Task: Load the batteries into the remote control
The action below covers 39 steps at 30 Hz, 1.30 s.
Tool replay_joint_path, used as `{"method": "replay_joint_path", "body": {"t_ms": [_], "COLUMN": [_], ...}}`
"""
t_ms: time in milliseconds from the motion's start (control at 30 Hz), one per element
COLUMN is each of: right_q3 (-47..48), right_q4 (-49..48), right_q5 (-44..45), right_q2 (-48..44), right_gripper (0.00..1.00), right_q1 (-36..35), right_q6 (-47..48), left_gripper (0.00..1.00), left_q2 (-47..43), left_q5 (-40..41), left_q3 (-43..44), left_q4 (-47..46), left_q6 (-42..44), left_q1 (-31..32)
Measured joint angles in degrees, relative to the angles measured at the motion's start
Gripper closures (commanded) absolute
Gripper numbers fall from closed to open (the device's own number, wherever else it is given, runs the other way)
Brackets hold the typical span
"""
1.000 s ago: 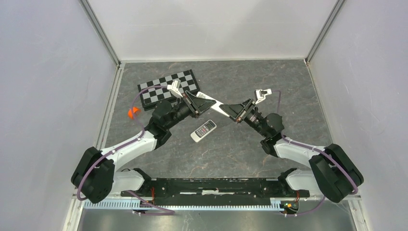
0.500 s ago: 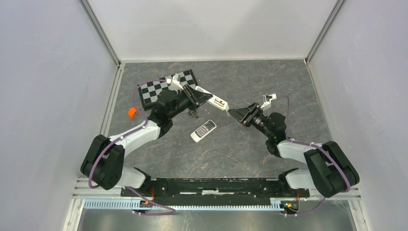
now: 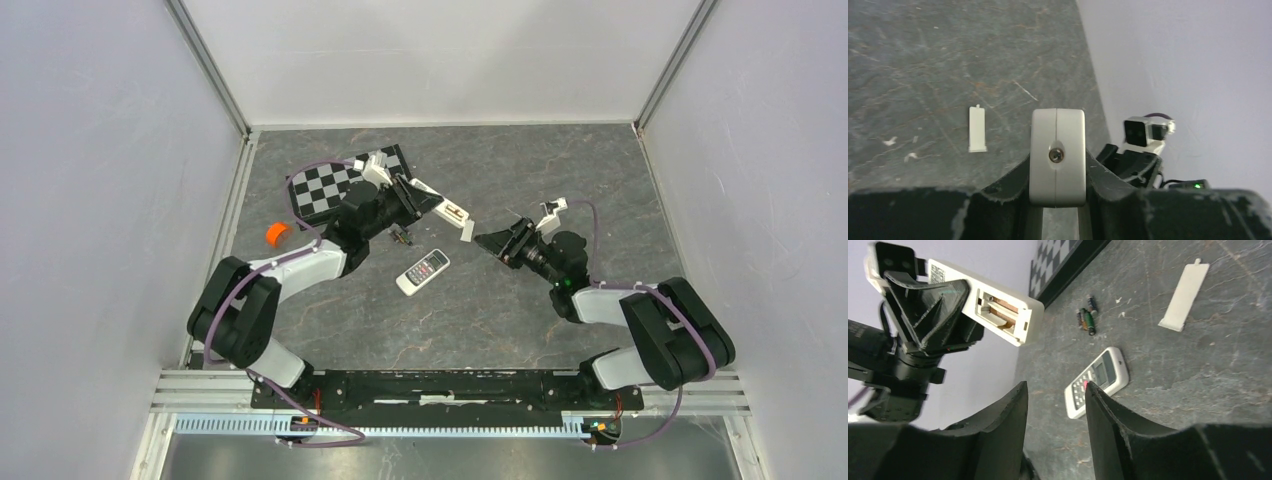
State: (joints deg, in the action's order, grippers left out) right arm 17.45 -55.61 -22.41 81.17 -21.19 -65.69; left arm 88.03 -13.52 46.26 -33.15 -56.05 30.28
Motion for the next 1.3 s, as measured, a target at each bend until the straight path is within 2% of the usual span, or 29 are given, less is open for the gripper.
{"method": "replay_joint_path", "body": {"t_ms": [200,333,533,700,1000,1167,1300], "right_q3": [4.33,12.33,27.50,36.13,47.10,49.55,53.55], "right_q4": [8.41,19.71,30.97,36.02,42.23,42.56,42.97], "right_q5": [0.20,3.43,11.52,17.55,29.09,33.05,35.63], "right_q2": [-0.11,0.04,6.51,16.55,29.07,32.04,35.10], "right_gripper": [0.41,0.40,0.57,0.57,0.55,0.41,0.43], "right_q1": [-0.09,-2.78,-12.68,-18.99,-27.74,-28.30,-28.17], "right_q6": [10.54,21.70,36.15,44.59,52.89,54.01,54.12], "left_gripper": [0.98,0.98,0.98,0.98,0.98,0.98,0.98], "left_q2": [-2.14,-10.45,-26.16,-36.70,-45.99,-46.42,-46.38], "left_q5": [4.48,9.97,19.52,25.62,31.39,31.71,31.87], "left_q3": [1.07,1.14,1.60,1.57,0.33,-0.48,-0.59], "left_q4": [8.37,20.04,35.71,45.51,54.60,56.68,57.53], "left_q6": [6.25,11.39,17.16,20.35,22.73,22.95,23.15], "left_q1": [-0.96,-2.40,-4.59,-5.18,-5.20,-5.20,-5.20]}}
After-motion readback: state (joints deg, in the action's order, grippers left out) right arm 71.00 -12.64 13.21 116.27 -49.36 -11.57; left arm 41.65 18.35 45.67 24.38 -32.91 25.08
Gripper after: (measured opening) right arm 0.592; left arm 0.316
